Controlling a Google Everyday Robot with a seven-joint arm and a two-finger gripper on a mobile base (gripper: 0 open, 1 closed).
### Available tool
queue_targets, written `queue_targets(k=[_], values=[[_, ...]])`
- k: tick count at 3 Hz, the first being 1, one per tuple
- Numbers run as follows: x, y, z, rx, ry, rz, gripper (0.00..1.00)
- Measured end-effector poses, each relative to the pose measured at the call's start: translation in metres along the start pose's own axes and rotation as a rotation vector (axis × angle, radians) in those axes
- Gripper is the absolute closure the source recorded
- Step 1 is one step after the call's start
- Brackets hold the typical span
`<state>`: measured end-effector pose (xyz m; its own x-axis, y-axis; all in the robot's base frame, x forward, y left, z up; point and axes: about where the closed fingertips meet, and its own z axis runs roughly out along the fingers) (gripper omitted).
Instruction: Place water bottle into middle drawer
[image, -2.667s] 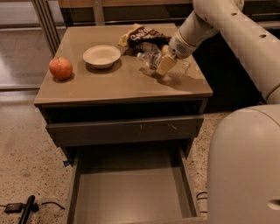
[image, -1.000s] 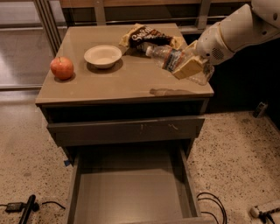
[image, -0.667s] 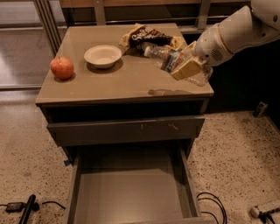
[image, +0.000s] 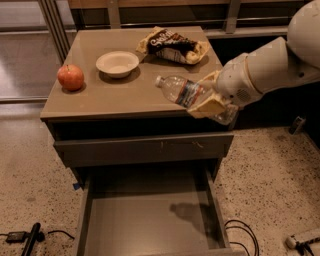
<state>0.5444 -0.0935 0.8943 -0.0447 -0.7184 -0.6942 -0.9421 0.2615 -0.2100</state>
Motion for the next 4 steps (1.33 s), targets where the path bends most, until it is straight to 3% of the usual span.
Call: queue_targets(k=[2,3,4], values=[[0.068,0.1,0.091,-0.171,0.077,0.019,1.0],[0.091,0.125,0.136,-0.226,0.075,-0.001,1.0],[0.108,0.14,0.171,-0.227,0.034,-0.011,1.0]])
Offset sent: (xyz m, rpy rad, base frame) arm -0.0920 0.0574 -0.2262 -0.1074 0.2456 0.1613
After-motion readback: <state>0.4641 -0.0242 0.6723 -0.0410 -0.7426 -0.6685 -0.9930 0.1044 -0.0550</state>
